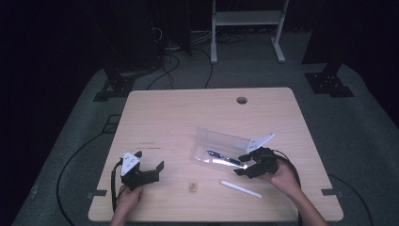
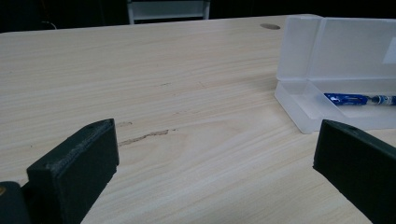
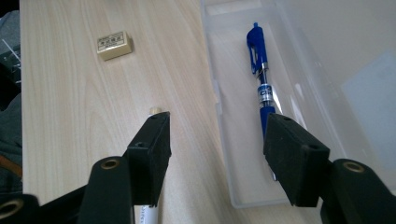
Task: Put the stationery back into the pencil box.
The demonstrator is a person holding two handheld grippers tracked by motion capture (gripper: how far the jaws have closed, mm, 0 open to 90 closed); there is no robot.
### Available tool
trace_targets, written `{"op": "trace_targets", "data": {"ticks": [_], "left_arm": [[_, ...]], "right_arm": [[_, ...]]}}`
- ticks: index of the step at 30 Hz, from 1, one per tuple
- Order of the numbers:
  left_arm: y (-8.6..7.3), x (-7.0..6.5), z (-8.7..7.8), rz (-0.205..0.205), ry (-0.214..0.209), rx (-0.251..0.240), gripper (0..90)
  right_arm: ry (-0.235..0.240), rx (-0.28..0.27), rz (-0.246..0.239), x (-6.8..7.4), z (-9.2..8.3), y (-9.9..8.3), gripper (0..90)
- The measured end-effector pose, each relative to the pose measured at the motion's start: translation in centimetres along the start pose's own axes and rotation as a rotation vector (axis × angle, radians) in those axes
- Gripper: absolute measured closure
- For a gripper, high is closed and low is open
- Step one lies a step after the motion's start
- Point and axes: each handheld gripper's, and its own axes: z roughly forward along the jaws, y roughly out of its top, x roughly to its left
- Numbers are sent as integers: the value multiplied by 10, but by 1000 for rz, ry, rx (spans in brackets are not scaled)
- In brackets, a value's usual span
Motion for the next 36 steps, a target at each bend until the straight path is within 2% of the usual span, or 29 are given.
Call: {"op": "trace_targets", "data": {"ticks": [16, 36], "left_arm": [[0, 0, 0, -1, 0, 1, 0], [0, 0, 0, 3, 0, 1, 0]], "right_arm": [[19, 2, -10, 17, 0, -13, 391], [22, 7, -15, 33, 2, -35, 456]]}}
